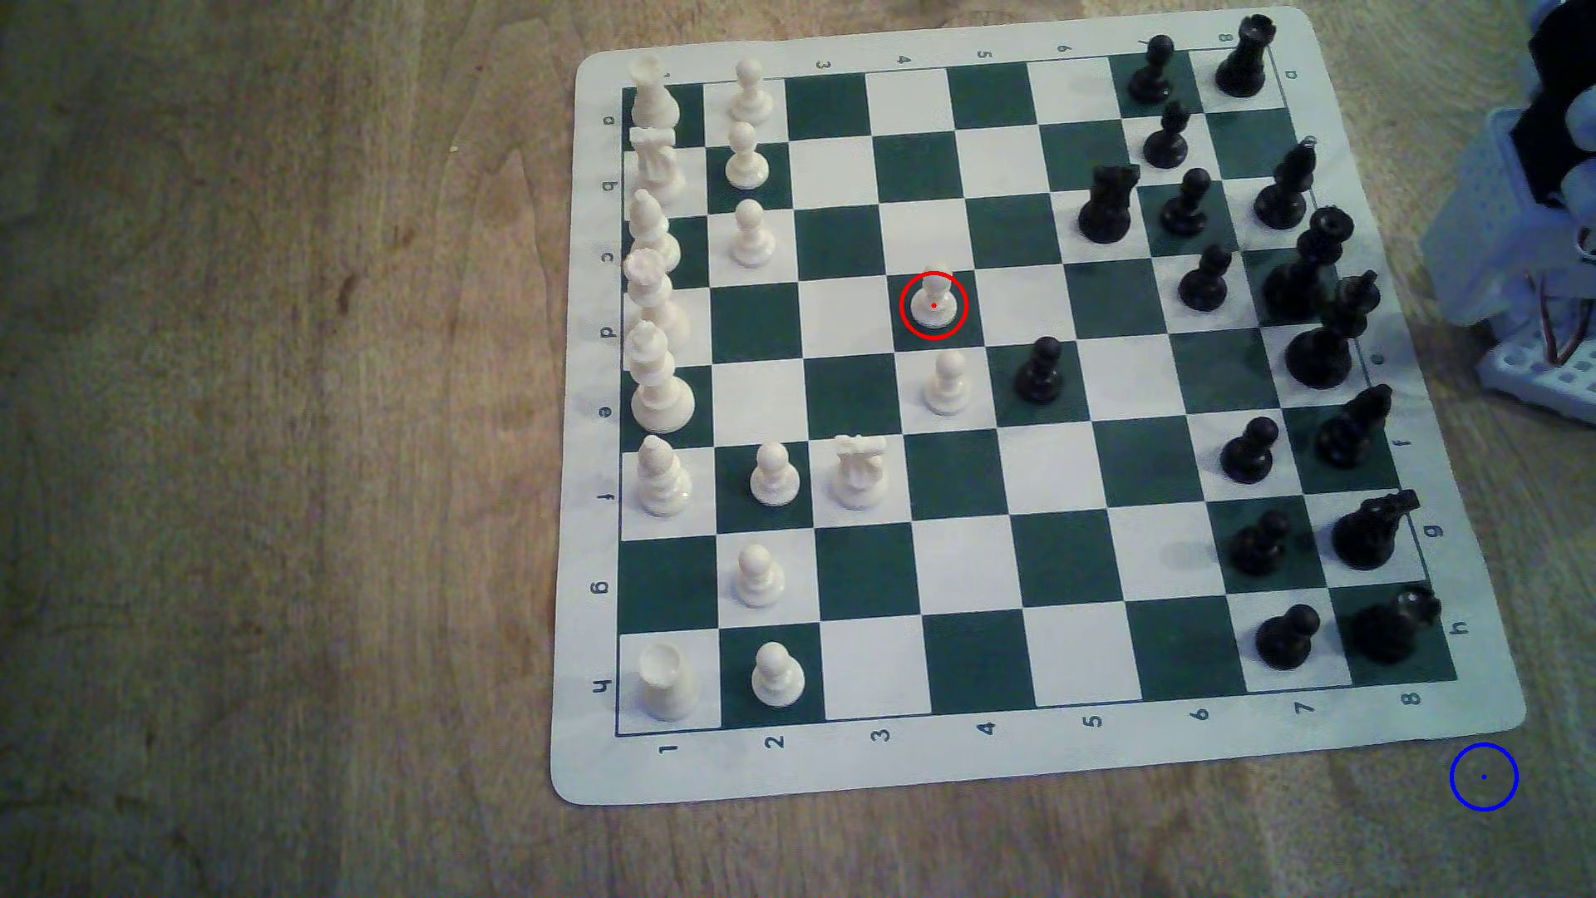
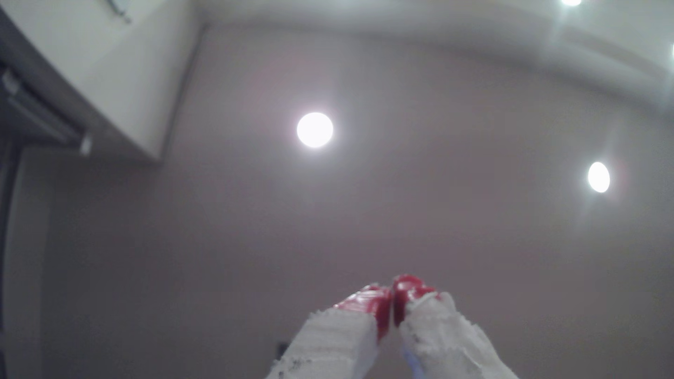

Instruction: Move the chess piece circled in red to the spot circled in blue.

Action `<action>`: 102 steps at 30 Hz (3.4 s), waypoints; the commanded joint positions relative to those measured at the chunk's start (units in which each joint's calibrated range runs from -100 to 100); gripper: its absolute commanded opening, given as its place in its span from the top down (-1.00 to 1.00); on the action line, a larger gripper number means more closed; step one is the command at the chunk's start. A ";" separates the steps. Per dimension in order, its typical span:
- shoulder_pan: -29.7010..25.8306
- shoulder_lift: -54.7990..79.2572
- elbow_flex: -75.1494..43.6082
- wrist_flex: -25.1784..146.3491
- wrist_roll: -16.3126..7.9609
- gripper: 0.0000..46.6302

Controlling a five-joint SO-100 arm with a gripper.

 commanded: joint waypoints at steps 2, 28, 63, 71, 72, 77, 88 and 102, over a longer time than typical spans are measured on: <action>0.37 -0.28 0.72 0.01 0.59 0.99; -1.35 -0.28 0.63 98.45 0.59 0.95; -5.34 40.47 -59.66 176.75 -4.88 0.84; -1.59 52.95 -46.24 152.83 -6.35 0.38; -0.96 54.31 -45.61 150.87 -6.35 0.36; 0.53 58.13 -43.70 145.71 -6.20 0.38; 2.56 67.46 -49.23 139.24 -6.20 0.56; 1.54 76.29 -54.49 132.77 -7.57 0.29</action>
